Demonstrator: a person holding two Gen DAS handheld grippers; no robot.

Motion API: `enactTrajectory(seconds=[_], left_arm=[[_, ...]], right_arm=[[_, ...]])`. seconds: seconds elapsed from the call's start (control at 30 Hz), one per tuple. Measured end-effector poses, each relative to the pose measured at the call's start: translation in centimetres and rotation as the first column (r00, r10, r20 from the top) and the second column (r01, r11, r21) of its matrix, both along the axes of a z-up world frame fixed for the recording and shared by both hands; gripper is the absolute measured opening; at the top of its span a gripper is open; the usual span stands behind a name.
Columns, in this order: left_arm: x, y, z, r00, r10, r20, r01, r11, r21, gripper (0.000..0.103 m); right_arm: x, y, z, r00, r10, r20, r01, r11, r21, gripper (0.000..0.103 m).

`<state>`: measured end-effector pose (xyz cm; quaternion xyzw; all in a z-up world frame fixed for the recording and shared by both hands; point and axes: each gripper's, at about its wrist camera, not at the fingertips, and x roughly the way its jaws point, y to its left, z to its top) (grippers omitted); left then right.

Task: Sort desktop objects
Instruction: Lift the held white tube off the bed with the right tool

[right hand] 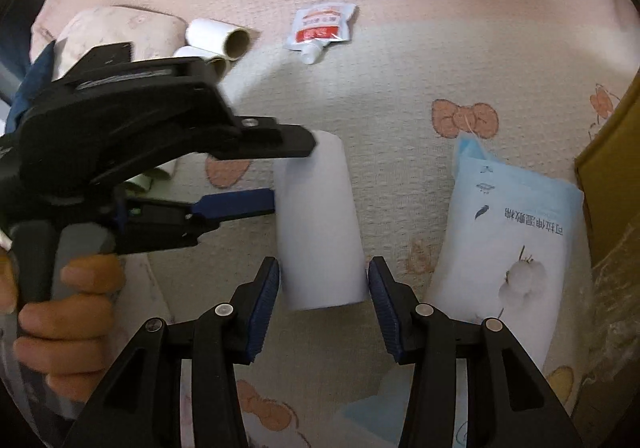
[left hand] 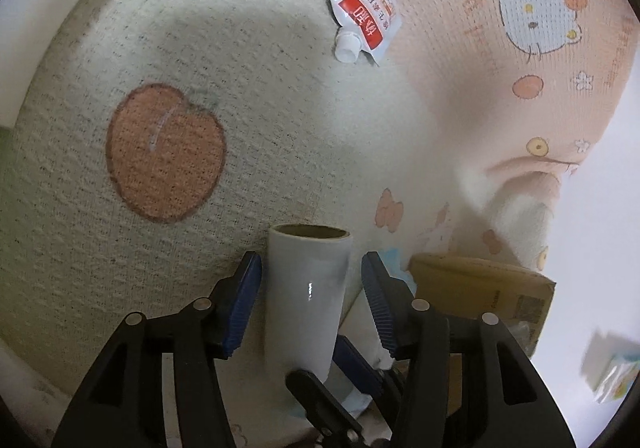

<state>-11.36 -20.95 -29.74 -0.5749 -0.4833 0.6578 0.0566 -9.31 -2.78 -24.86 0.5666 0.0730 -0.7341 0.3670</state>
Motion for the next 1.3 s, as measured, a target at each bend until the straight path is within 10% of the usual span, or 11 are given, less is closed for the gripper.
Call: enactTrajectory(seconds=[0.5,0.73,1.3], left_arm=[[0.3,1.7,1.8,0.987,-0.144,-0.069,0.139,0.988,-0.07,0.047],[2.3,3.7,6.4,0.932,-0.275,-0.236,0.21,0.941,-0.264,0.047],[6.9,6.8,12.2,0.842,-0.375,-0.388,0.208,0.889,-0.408,0.047]], right_arm=[[-0.7,0.5,0.7,0.998,-0.043,0.034,0.046,0.997,-0.068,0.044],[1.0,-0.3,1.7,0.993,0.023,-0.112,-0.028,0.999,-0.041,0.044],[3.9,3.5,5.8,0.969,-0.015,-0.247,-0.019,0.991,-0.134,0.041]])
